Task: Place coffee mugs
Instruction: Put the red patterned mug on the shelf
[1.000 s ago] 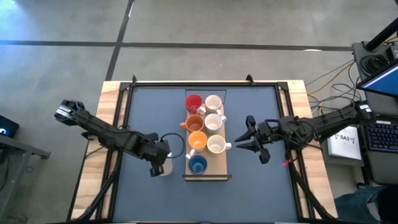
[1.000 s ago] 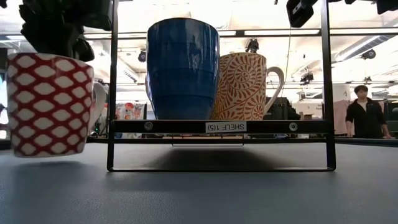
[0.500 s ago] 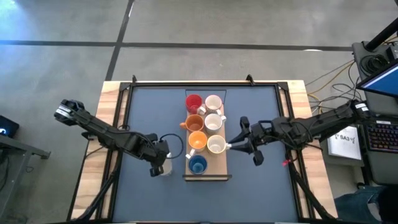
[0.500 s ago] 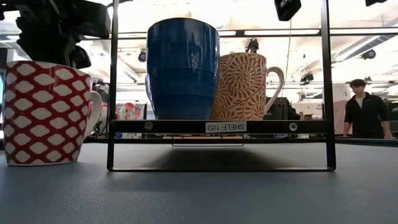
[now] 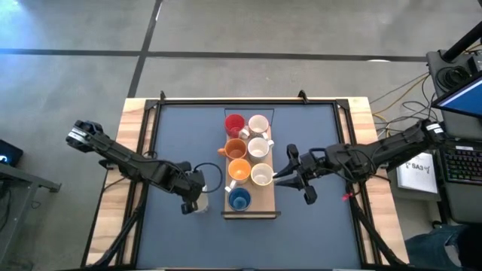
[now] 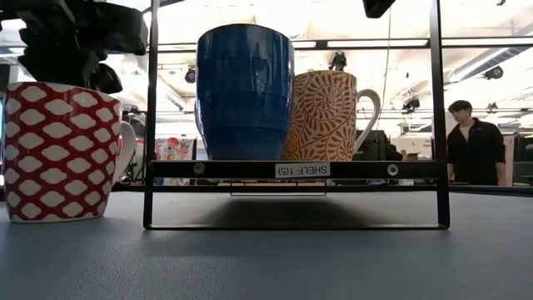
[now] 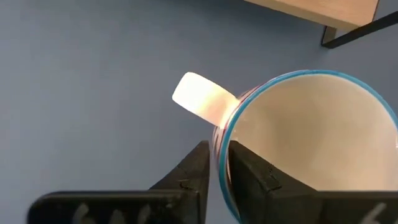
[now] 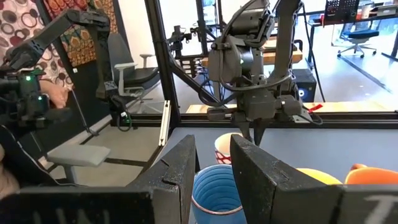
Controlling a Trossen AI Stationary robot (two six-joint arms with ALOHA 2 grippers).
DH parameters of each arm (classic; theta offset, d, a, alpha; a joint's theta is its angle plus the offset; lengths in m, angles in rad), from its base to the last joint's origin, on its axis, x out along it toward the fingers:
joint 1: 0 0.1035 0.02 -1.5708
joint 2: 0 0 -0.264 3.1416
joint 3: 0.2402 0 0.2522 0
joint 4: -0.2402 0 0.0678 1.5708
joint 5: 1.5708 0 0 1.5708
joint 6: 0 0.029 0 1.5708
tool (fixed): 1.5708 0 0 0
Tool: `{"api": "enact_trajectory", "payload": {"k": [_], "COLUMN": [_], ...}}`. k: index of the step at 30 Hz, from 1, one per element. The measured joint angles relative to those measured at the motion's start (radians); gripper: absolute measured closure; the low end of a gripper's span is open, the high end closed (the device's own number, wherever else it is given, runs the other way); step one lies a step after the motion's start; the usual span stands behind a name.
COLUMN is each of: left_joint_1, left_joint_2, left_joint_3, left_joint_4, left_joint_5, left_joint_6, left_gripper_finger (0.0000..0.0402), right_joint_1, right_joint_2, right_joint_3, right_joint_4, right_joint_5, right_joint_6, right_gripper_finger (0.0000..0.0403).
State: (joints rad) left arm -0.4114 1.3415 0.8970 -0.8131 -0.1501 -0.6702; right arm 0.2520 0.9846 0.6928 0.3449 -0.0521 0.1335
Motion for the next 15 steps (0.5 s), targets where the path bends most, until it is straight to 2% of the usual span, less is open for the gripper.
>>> {"api": "enact_trajectory", "payload": {"k": [6,15], "left_joint_1": [0.000,0.000], "left_joint_2": [0.000,-0.002], "left_joint_3": [0.000,0.081], "left_joint_4": [0.005,0.000], "left_joint_5": [-0.033,-0.070], "left_joint_6": [0.036,0.140], "left_gripper_finger": [0.0304,0.0233], "right_joint_1": [0.010,0.065], "right_joint_2": [0.023,0.095], "right_joint_3": [0.022,0.085], "right_joint_4": [-0.002,-0.091], "right_joint_5": [0.012,0.177], "right_joint_6": [0.003,0.000], "right_gripper_finger": [0.0310,0.0310]}}
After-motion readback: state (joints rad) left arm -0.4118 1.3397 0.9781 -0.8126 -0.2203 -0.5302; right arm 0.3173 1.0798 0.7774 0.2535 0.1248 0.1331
